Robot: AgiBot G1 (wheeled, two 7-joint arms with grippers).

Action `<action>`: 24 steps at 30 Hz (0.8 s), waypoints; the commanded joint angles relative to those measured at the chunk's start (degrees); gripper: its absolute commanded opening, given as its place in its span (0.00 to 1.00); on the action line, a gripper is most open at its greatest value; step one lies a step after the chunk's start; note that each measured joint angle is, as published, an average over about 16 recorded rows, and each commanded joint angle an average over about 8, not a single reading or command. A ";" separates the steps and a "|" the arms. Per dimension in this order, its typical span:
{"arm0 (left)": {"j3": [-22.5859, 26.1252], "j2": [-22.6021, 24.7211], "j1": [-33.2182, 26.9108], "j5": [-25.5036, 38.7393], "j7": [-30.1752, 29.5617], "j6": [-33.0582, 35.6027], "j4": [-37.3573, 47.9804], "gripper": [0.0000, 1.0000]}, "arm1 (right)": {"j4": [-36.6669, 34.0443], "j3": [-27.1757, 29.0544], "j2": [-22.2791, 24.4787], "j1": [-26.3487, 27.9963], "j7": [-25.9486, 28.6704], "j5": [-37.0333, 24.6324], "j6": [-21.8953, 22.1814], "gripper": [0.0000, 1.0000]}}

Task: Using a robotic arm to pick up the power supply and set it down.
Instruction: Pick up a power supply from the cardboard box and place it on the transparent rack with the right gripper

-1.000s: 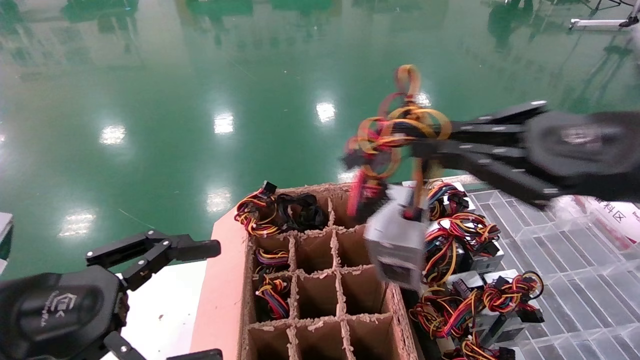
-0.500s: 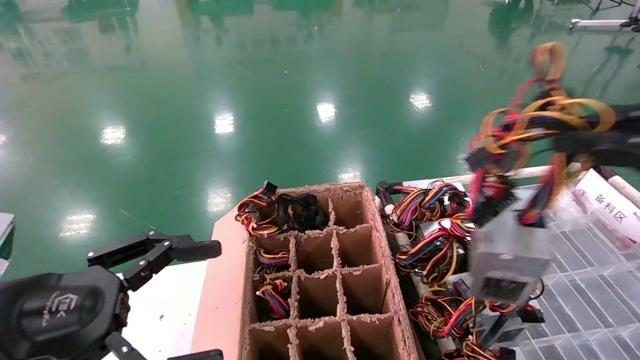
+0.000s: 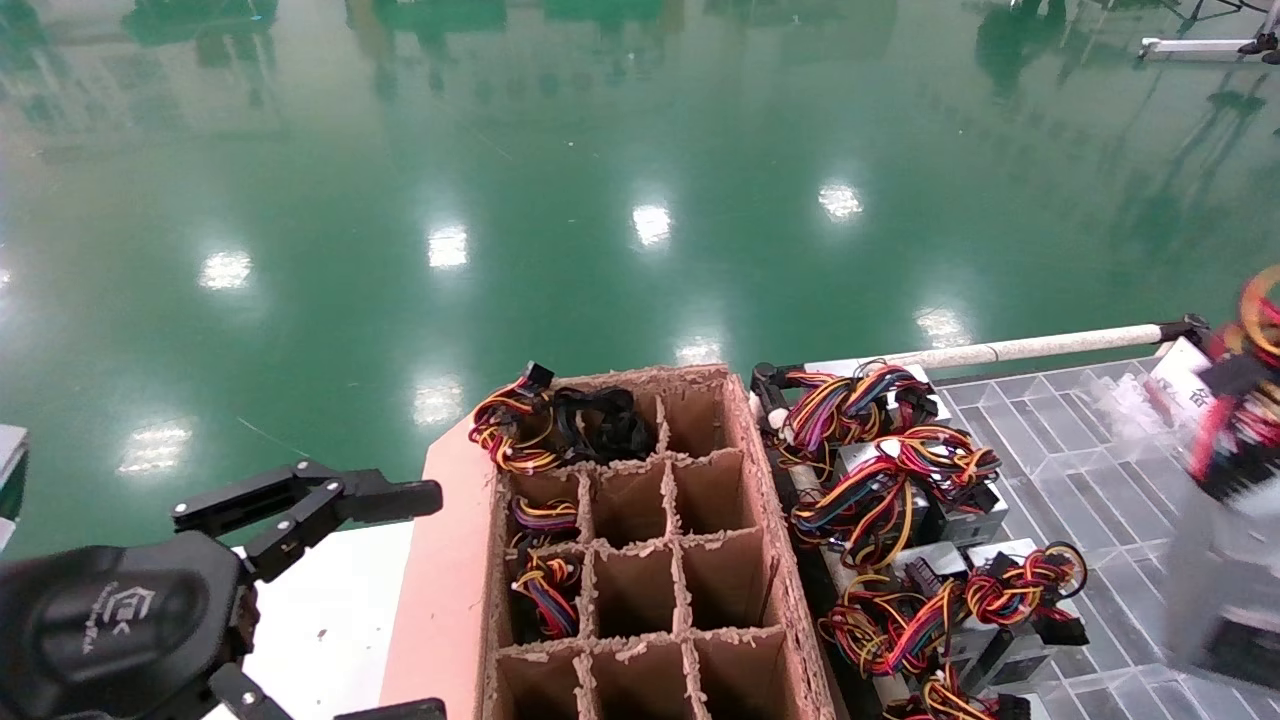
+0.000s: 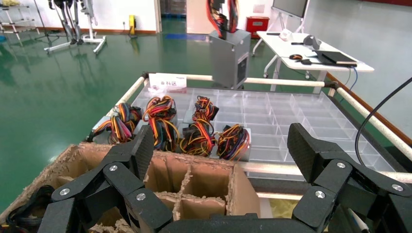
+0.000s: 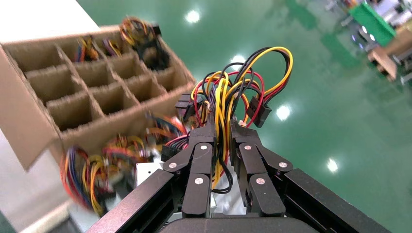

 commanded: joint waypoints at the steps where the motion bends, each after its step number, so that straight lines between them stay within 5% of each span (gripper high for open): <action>1: 0.00 0.00 0.00 0.00 0.00 0.00 0.00 1.00 | 0.98 -0.12 1.87 0.07 0.09 -0.81 -0.17 0.00; 12: 0.00 0.00 0.00 0.00 0.00 0.00 0.00 1.00 | 0.51 -5.28 6.50 -7.05 -6.69 -0.26 -0.19 0.00; 24: 0.00 0.00 0.00 0.00 0.00 0.00 0.00 1.00 | -2.29 -9.35 2.71 -12.56 -14.12 -1.19 0.56 0.00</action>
